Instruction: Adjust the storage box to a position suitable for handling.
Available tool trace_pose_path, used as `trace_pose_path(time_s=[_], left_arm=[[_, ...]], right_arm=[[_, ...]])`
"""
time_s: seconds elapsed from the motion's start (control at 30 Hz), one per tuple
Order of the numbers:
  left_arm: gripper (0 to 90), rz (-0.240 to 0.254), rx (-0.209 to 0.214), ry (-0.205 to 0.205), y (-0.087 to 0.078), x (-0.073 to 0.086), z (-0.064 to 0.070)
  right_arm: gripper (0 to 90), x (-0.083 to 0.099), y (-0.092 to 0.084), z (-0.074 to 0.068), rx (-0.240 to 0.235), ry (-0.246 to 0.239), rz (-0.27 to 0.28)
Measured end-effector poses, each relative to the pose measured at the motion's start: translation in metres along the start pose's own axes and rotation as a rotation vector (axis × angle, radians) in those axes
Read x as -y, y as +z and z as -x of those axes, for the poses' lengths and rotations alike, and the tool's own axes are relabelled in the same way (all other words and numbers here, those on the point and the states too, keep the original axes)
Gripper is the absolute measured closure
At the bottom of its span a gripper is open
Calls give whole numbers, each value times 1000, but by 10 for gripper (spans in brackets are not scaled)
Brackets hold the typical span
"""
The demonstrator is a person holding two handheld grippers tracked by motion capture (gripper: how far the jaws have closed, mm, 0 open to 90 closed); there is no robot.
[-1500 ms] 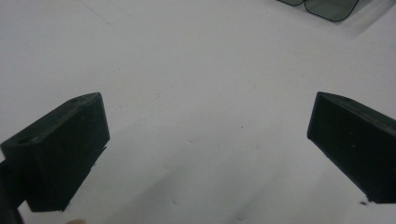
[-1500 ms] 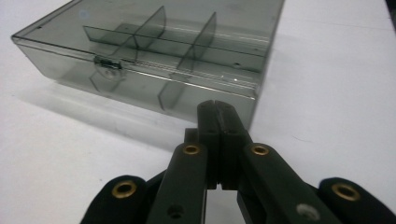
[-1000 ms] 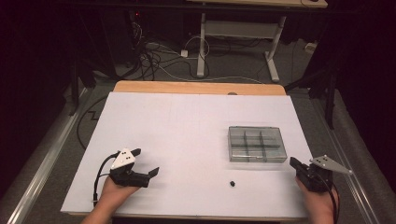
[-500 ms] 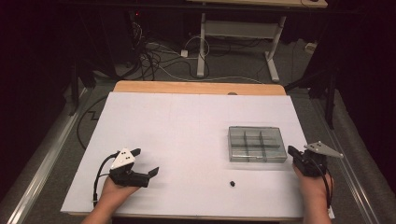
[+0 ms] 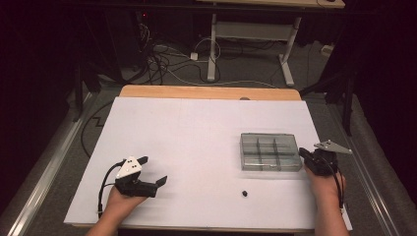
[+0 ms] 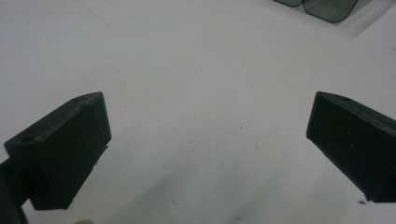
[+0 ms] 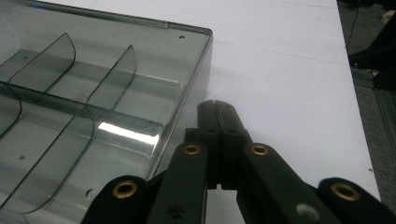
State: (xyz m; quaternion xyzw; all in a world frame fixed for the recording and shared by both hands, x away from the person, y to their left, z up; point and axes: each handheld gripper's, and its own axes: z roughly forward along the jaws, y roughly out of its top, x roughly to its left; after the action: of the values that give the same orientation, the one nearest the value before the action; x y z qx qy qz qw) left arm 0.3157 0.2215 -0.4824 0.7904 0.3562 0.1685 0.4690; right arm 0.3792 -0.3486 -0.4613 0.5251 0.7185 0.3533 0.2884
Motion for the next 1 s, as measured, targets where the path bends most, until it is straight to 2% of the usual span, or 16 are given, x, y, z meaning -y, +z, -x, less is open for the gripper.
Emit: trace_pose_path(time_s=[0.27,1.0], left_arm=[[0,-4,1,0,0,0,0],[0,-7,-3,-3,1,0,0]], right_arm=[[900,0,8,1,-23,10,-22],[900,0,11,-5,-21,-8,-19]])
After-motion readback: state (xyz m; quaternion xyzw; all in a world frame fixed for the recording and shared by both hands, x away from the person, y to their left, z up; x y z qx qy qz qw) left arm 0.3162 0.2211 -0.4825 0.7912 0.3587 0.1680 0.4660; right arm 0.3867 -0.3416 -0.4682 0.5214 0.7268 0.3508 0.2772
